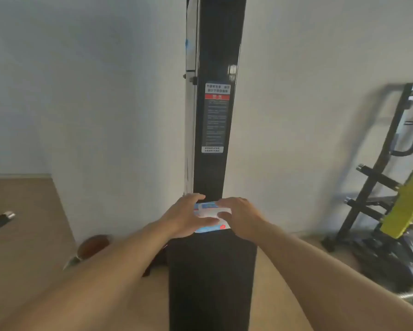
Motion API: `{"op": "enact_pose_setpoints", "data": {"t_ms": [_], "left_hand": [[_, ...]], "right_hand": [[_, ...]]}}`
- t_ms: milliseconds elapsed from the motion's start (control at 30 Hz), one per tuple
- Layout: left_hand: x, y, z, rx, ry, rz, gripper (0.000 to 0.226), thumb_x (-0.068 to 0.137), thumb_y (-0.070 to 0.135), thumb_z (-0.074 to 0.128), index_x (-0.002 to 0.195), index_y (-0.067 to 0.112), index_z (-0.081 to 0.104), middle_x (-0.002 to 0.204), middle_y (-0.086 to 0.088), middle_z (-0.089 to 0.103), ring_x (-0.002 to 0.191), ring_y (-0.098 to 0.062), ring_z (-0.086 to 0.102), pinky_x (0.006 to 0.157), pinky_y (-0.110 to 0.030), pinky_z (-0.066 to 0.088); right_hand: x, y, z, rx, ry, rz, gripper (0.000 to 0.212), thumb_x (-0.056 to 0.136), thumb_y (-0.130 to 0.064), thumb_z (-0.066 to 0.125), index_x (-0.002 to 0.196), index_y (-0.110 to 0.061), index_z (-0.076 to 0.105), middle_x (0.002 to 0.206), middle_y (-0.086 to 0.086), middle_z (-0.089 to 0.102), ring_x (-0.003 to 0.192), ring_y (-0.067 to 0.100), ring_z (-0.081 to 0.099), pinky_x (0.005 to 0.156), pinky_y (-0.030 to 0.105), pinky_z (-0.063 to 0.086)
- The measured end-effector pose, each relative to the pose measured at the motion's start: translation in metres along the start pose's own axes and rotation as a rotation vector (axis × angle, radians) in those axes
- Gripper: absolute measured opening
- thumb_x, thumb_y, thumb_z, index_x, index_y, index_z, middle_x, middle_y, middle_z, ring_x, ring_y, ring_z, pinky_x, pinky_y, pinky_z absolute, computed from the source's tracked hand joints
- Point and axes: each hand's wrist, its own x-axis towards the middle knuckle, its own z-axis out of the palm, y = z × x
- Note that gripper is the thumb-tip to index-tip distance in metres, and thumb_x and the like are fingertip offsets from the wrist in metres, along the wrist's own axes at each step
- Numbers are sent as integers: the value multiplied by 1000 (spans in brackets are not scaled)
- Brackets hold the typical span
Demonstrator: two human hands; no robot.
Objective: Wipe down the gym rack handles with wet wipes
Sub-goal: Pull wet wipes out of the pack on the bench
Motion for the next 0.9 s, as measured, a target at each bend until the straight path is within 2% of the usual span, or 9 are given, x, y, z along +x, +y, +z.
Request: {"op": "enact_pose_setpoints", "data": {"t_ms": [100,200,400,500,567,633,733,833,900], "left_hand": [[14,-8,5,-65,-68,35,96,72,66,76,151,29,34,155,5,41,135,-17,47,112,-36,45],[19,-9,19,-60,-61,22,96,72,69,73,151,26,37,151,5,47,135,-18,48,113,-39,42],[17,-17,38,125,80,26,104,69,90,30,153,29,35,147,6,54,132,-17,54,111,-39,45],[16,-21,42,150,102,0,99,71,86,32,154,30,31,147,5,55,131,-18,56,109,-41,49],[14,-20,43,146,111,-17,101,69,86,35,155,32,26,146,6,55,130,-19,57,107,-43,50],[13,-17,42,96,105,-46,107,67,86,41,156,33,19,145,5,56,128,-20,58,104,-44,52],[15,-15,41,-22,118,-89,113,64,83,54,157,37,10,142,8,58,124,-20,61,100,-45,54],[16,-16,42,-68,144,-80,112,63,83,60,154,42,9,140,13,59,123,-17,62,98,-45,56],[16,-17,42,-84,150,-80,114,65,81,64,154,44,5,143,14,56,124,-16,61,98,-44,55]], "right_hand": [[10,5,14,14,-51,60,41,100,-35,54,141,-35,51,138,1,57,117,25,57,97,33,49],[12,11,21,34,-3,110,37,99,-36,56,136,-42,55,129,-2,61,106,23,60,90,29,52],[27,10,0,-106,-88,32,28,96,-46,55,123,-47,65,104,-4,61,87,16,51,64,21,40],[34,7,-11,-173,-142,-56,27,98,-42,54,119,-42,70,103,-3,69,84,16,57,69,25,49],[40,6,-17,-239,-185,-95,27,99,-36,52,118,-40,71,92,-4,68,76,16,58,65,25,47],[47,5,-23,-211,-184,-87,25,99,-34,52,114,-37,73,94,-1,69,81,21,62,66,26,48],[56,4,-25,-156,-69,-46,24,98,-36,54,107,-34,76,101,-6,73,84,20,65,58,25,45],[63,0,-23,-51,181,69,25,93,-47,59,96,-26,73,91,-6,71,78,18,64,56,25,41],[68,-1,-20,-7,235,83,18,92,-39,64,94,-21,67,89,-3,68,76,19,62,52,23,37]]}}
